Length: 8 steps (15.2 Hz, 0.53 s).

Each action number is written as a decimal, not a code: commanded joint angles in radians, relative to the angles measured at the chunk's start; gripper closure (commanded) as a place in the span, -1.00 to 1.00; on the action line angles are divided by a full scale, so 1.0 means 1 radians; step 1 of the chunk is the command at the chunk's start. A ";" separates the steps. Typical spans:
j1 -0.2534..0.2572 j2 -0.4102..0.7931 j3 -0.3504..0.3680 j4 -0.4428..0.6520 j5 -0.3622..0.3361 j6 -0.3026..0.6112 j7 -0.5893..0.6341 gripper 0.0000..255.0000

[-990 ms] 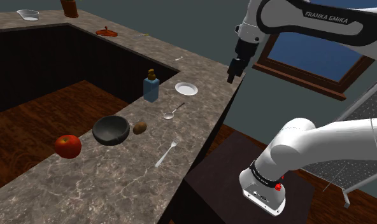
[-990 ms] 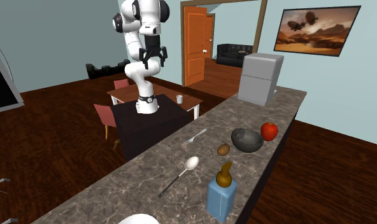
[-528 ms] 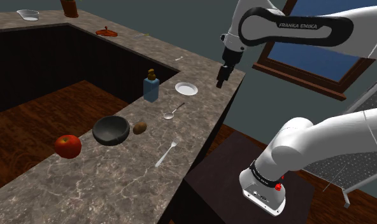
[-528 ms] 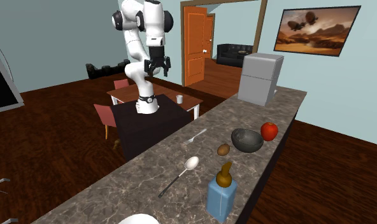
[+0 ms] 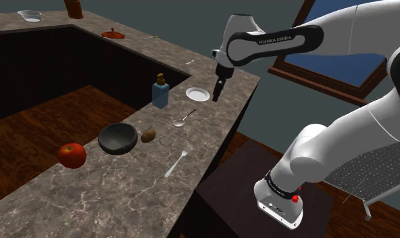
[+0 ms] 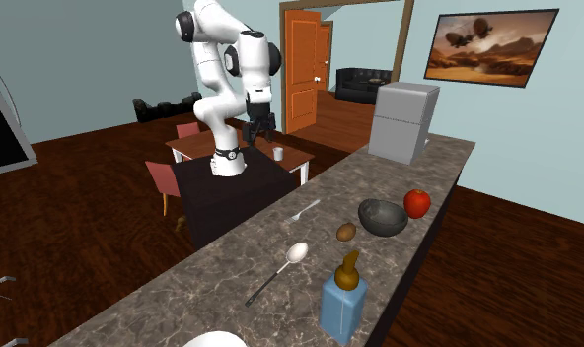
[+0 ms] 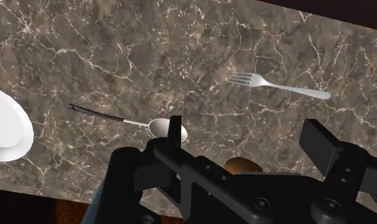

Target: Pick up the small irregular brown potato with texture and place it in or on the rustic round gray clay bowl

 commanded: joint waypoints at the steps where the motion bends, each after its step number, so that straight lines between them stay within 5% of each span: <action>1: 0.019 0.072 -0.006 0.015 0.010 0.064 -0.051 -1.00; 8: 0.072 0.321 -0.006 0.099 0.068 0.244 -0.231 -1.00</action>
